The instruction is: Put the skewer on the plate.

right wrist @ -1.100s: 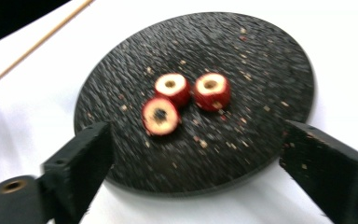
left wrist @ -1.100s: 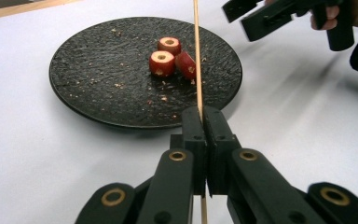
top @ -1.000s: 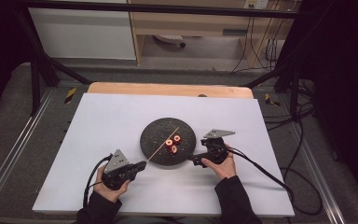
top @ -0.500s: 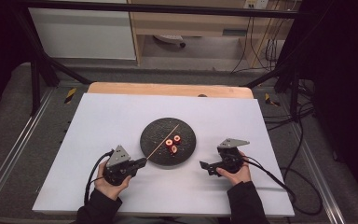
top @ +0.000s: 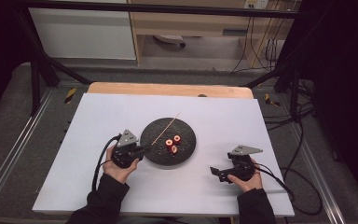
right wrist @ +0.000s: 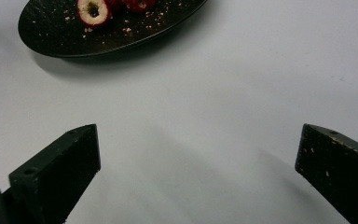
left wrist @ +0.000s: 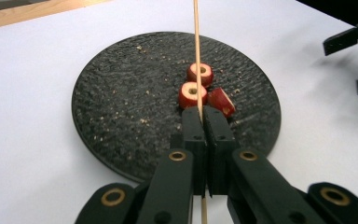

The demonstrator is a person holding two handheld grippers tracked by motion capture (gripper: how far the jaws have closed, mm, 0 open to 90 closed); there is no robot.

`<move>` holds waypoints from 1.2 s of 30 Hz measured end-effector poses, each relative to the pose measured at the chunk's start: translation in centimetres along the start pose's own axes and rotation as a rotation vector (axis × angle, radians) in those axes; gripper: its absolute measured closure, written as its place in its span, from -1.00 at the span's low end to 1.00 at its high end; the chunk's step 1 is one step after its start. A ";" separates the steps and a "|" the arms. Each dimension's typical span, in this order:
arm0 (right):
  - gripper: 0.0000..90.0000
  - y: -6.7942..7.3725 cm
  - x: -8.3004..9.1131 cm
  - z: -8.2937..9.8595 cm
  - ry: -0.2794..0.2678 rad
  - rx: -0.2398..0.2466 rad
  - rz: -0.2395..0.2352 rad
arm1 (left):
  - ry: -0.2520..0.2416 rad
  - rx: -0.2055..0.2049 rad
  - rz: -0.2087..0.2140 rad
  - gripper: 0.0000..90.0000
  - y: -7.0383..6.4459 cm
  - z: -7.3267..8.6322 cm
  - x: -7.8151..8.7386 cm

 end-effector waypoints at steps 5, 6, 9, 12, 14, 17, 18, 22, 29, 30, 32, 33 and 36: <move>-0.98 -0.2 0.2 0.2 -0.003 -0.004 0.006 | 0.023 0.014 -0.018 0.95 0.6 -0.6 -1.4; -0.98 -0.2 0.2 0.2 -0.005 0.000 0.007 | 0.031 0.014 -0.021 0.95 0.7 -0.6 -1.7; -0.98 -0.2 0.2 0.3 -0.004 0.007 0.008 | 0.053 0.025 -0.037 0.95 1.2 -0.5 -2.7; -0.98 -0.2 0.2 0.3 -0.002 0.005 0.007 | 0.071 0.030 -0.054 0.95 1.6 -0.3 -3.4; -0.98 -0.2 0.2 0.4 -0.001 0.005 0.005 | 0.088 0.031 -0.070 0.95 1.9 0.0 -4.0; -0.98 -0.2 0.2 0.5 -0.001 0.001 0.001 | 0.114 0.034 -0.089 0.95 2.3 0.5 -4.7; -0.98 -0.2 0.2 0.5 0.000 0.001 0.001 | 0.122 0.036 -0.094 0.95 2.5 0.6 -4.9; -0.98 -0.3 0.2 0.5 -0.004 0.006 0.004 | 0.145 0.033 -0.105 0.95 2.6 1.0 -5.6; -0.98 -0.2 0.2 0.5 -0.002 0.007 0.000 | 0.188 0.038 -0.132 0.95 2.9 1.7 -6.2; -0.98 -0.2 0.2 0.5 -0.005 0.006 0.001 | 0.193 0.033 -0.133 0.95 2.9 1.7 -6.3; -0.98 -0.2 0.2 0.5 -0.007 0.003 -0.001 | 0.201 0.028 -0.140 0.95 2.9 1.9 -6.4; -0.98 -0.2 0.2 0.5 -0.007 0.003 -0.001 | 0.201 0.029 -0.139 0.95 2.9 1.9 -6.4; -0.98 -0.2 0.2 0.5 -0.004 0.003 -0.002 | 0.196 0.031 -0.138 0.94 2.8 1.8 -6.5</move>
Point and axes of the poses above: each handheld gripper's, and its own axes: x roughly backward along the jaws, z roughly out of its underside, y roughly to its left, the point moved 9 cm from there along -x, roughly forward along the jaws, and after that the axes turned 6 degrees about z, right-handed, at the moved point
